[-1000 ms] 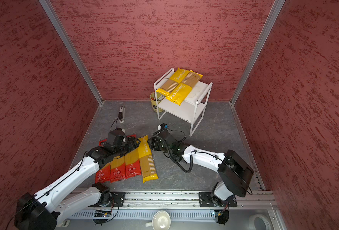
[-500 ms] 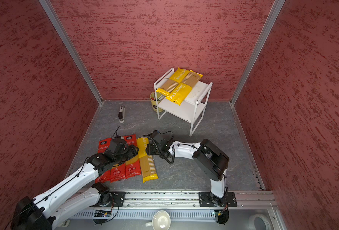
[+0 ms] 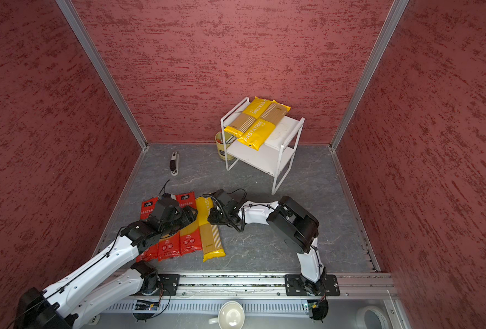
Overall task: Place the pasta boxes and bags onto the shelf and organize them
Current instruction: 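Grasp the end of the last yellow PASTATIME pack with the right gripper, then lift the pack upright with the right gripper while the left approaches its top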
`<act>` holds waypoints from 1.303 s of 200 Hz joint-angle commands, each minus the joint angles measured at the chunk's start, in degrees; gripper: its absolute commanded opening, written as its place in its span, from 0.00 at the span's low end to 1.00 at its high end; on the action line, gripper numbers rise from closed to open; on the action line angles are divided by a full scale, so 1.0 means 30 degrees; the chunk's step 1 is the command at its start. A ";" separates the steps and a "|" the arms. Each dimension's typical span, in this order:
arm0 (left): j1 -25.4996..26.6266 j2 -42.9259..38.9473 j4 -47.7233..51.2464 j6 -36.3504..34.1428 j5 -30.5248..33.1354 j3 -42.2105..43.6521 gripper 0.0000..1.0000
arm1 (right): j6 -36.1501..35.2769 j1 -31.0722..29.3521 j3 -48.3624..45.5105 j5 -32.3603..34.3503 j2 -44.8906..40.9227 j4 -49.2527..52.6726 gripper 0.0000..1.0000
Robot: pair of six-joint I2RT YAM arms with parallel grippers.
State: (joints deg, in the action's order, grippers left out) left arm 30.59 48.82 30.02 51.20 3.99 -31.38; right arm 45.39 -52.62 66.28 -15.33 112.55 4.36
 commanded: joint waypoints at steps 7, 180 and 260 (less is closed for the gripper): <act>0.0149 -0.0195 0.0035 0.0144 0.0196 0.0280 0.77 | 0.0192 -0.0151 0.0207 -0.0698 -0.0043 -0.1014 0.23; 0.2342 0.5073 -0.4350 -0.1204 -0.1150 -0.0788 0.78 | 0.5763 0.2017 -0.8816 0.3566 -0.6749 -0.5467 0.31; 0.1952 0.3509 -0.3440 -0.1746 -0.0838 -0.1165 0.78 | 0.6055 0.1968 -0.8325 0.1859 -0.6410 -0.8522 0.17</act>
State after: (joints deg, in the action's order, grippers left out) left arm 38.13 62.83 18.48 48.03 1.48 -33.54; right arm 62.11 -45.50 39.77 -8.36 95.90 -13.63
